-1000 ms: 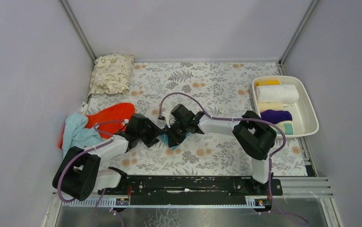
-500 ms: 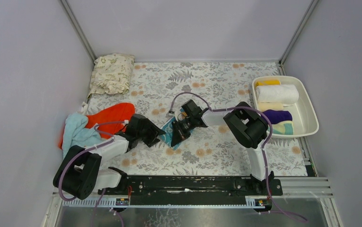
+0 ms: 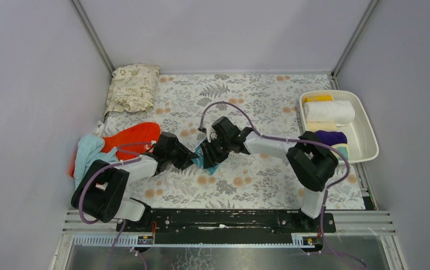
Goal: Roll the towels
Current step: Roll the towel at the center of the board.
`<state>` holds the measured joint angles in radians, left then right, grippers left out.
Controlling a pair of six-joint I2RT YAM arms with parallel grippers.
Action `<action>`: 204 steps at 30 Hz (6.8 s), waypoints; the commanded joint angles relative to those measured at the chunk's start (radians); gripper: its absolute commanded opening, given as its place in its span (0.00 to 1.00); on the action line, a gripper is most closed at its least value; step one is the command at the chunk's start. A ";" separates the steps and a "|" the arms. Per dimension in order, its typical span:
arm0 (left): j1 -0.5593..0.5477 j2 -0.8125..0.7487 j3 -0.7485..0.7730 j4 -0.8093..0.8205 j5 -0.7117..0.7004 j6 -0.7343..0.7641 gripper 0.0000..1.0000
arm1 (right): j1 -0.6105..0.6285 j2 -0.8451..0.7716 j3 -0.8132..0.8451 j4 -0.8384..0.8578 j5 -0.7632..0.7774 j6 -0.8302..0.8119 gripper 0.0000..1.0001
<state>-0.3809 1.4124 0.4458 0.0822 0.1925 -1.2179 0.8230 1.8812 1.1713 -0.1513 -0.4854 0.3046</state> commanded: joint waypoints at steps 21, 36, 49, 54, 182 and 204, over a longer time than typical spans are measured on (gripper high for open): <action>-0.009 0.078 -0.059 -0.216 -0.097 0.040 0.37 | 0.296 -0.054 -0.036 0.059 0.627 -0.293 0.49; -0.008 0.057 -0.050 -0.243 -0.101 0.048 0.39 | 0.320 0.099 -0.007 -0.047 0.665 -0.315 0.42; -0.007 -0.285 -0.006 -0.503 -0.212 0.082 0.72 | 0.173 0.005 -0.019 0.082 0.025 -0.146 0.01; -0.006 -0.427 0.016 -0.604 -0.221 0.101 0.85 | 0.067 0.024 -0.051 0.233 -0.268 0.006 0.01; -0.027 -0.116 0.090 -0.240 -0.031 0.147 0.81 | -0.158 0.265 -0.433 1.190 -0.473 0.820 0.04; -0.099 0.038 0.241 -0.422 -0.130 0.237 0.30 | 0.058 -0.296 -0.197 0.039 0.240 -0.011 0.55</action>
<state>-0.4644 1.4322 0.6392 -0.2485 0.1097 -1.0222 0.7612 1.6794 0.8669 0.1726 -0.5362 0.5320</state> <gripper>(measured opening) 0.301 0.529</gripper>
